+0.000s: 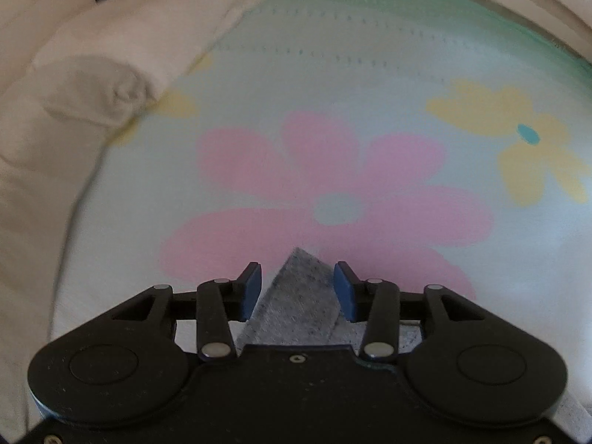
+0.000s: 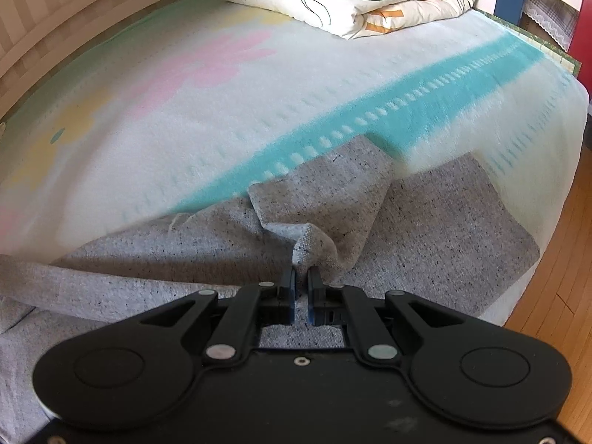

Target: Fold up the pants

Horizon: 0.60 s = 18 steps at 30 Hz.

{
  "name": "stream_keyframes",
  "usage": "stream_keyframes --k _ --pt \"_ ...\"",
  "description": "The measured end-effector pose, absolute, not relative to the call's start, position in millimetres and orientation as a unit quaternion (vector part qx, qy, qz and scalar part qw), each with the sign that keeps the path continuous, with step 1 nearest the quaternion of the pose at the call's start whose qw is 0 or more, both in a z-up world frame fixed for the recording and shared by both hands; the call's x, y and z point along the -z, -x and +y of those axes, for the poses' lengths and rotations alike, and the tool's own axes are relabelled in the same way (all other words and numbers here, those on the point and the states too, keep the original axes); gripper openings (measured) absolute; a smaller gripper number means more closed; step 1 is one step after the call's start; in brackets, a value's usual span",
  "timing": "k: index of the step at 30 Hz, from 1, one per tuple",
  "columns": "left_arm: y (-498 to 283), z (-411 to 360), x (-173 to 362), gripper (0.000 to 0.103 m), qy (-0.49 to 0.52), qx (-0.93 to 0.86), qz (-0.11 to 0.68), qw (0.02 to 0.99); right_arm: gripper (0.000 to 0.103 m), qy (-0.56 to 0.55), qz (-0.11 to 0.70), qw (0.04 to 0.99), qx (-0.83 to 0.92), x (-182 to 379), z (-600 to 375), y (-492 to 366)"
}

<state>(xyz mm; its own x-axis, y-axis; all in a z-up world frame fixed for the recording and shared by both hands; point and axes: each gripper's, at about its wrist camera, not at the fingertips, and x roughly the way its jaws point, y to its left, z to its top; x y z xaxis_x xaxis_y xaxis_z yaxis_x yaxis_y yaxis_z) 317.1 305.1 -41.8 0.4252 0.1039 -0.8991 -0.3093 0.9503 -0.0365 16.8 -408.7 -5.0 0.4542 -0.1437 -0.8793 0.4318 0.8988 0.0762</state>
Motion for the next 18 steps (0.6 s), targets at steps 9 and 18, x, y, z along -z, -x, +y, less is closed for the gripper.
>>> stream_keyframes --k 9,18 --pt "-269.7 291.8 2.3 0.000 0.079 -0.072 0.449 0.887 0.006 -0.178 0.468 0.849 0.171 -12.0 -417.3 -12.6" --pt "-172.0 283.3 -44.9 0.001 0.063 -0.007 0.429 0.901 0.002 -0.174 0.479 0.844 0.166 -15.9 -427.4 11.4"
